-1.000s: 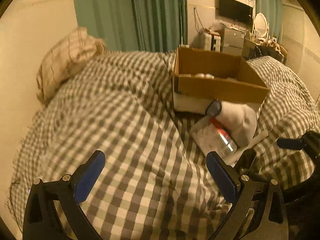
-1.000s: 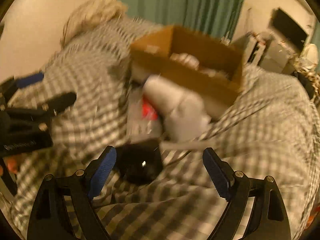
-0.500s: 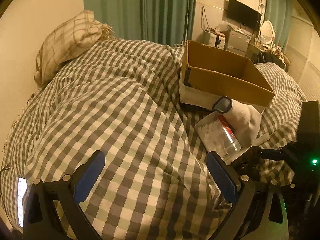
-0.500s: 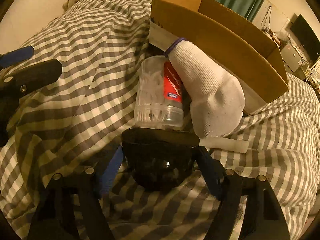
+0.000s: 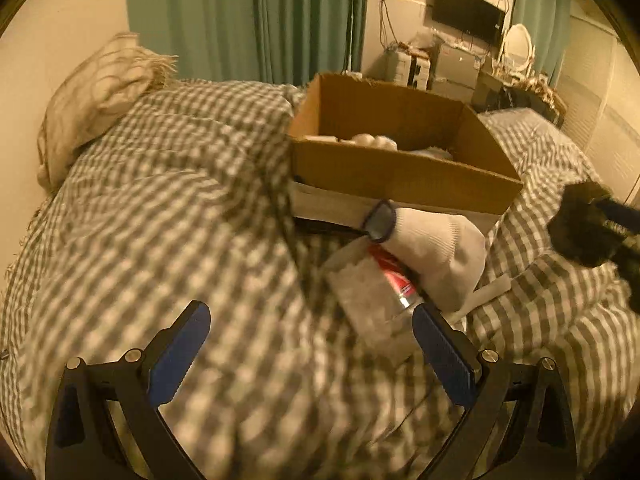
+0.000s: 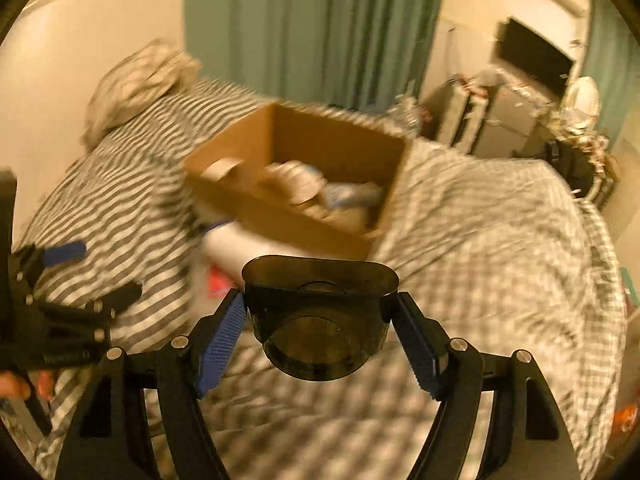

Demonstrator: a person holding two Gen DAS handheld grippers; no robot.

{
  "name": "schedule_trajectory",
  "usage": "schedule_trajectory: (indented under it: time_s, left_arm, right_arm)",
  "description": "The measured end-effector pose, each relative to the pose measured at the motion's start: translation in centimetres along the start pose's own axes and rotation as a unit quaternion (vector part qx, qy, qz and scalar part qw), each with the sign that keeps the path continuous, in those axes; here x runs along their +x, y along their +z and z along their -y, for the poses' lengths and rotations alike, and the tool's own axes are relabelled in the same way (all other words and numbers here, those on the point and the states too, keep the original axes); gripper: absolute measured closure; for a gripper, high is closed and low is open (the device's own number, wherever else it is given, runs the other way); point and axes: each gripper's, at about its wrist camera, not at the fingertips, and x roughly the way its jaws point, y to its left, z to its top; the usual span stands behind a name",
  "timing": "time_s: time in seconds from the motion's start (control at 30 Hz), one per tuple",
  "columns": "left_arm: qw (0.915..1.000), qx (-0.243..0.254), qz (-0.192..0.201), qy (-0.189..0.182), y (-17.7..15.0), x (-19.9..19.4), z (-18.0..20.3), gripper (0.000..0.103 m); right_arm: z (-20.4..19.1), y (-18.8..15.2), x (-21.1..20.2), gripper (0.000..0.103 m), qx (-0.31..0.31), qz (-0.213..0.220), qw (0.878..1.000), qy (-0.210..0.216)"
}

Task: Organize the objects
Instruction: 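Grasp the black round cup with the right tool, then grasp the clear plastic cup of utensils with the left tool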

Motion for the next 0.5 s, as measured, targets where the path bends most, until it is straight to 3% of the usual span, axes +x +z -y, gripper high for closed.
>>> schedule_trajectory:
  time_s: [0.07, 0.2, 0.43, 0.5]
  left_arm:
    - [0.9998, -0.008, -0.007, 0.018, 0.1, 1.3, 0.9, 0.000]
    - [0.9994, -0.015, -0.027, 0.013, 0.2, 3.4, 2.0, 0.000]
    - [0.9955, 0.046, -0.083, -0.002, -0.4, 7.9, 5.3, 0.001]
    - [0.9950, 0.043, -0.090, -0.011, -0.5, 8.8, 5.4, 0.005]
  right_arm:
    - [1.2, 0.1, 0.3, 0.029, 0.016, 0.005, 1.000, 0.000]
    - [2.1, -0.4, 1.8, 0.029, 0.026, -0.003, 1.000, 0.011]
    - [2.4, -1.7, 4.0, 0.029, 0.033, -0.024, 0.999, 0.030]
    - [2.6, -1.9, 3.8, 0.029, 0.036, -0.023, 0.999, 0.032]
